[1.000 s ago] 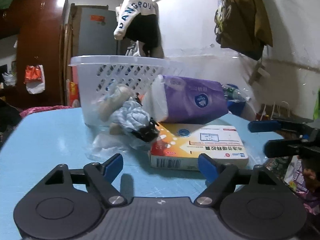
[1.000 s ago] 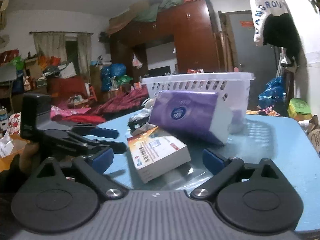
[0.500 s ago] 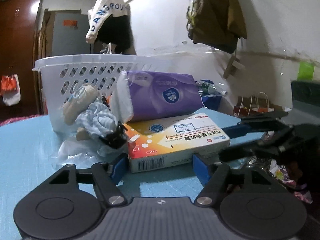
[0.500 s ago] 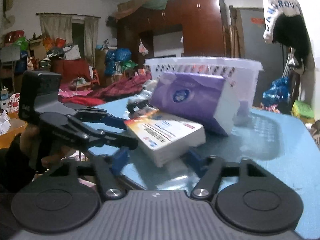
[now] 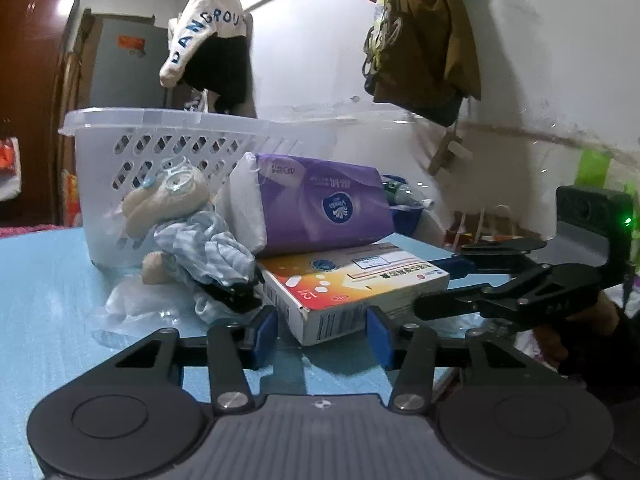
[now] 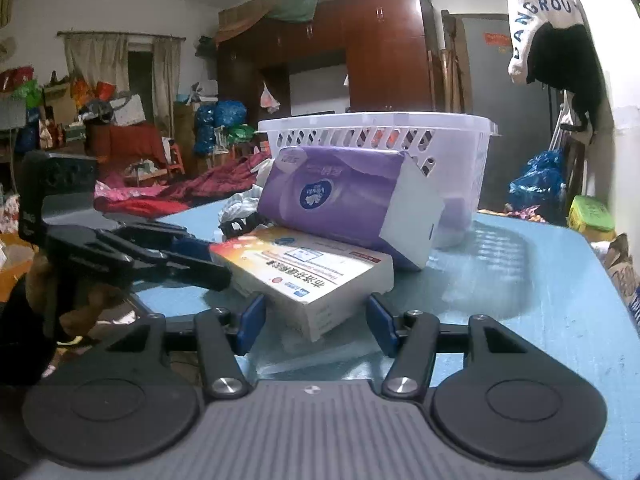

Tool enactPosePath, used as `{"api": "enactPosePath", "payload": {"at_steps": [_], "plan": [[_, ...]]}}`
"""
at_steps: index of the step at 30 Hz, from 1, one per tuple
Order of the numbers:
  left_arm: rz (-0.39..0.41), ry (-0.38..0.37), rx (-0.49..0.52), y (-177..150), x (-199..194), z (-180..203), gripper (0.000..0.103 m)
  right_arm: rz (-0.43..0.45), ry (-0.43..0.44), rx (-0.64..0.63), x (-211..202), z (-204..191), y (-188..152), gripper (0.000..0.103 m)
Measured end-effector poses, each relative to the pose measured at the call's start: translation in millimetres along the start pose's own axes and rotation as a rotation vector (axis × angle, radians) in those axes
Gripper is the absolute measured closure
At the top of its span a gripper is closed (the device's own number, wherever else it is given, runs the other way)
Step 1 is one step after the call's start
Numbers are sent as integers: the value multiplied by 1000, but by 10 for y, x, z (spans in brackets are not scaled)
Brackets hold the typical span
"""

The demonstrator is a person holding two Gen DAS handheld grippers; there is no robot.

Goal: Organize objects
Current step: 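Grasp the white-and-orange medicine box with the right gripper, then lift the medicine box into the white basket and open the right gripper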

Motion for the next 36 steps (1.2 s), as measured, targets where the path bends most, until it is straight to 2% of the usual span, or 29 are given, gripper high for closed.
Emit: {"api": "enactPosePath", "payload": {"at_steps": [7,11,19,27,31,36], "plan": [[4,28,-1,-5,-10,107,53,8,2,-3,-27,7,-33,47],[4,50,41,6,-90,244,53,37,18,-10,-144,-1,26,49],[56,72,72,72,-284,393,55,87,22,-58,-305,-115,107,50],[119,59,70,240,-481,458,56,142,28,-88,-404,-181,240,52],[161,70,84,502,-514,444,56,173,21,-98,-401,-141,431,52],[183,124,144,1176,-456,287,56,226,2,-144,-299,-60,1032,53]]}}
Point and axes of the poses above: each gripper's, at about its wrist camera, not at the fingertips, and x roughly the way its jaws point, z to its right, y to its top, the point moved 3 cm from there along x, roughly the way its jaws point, and after that the axes turned 11 degrees about -y, right-handed, at the moved point
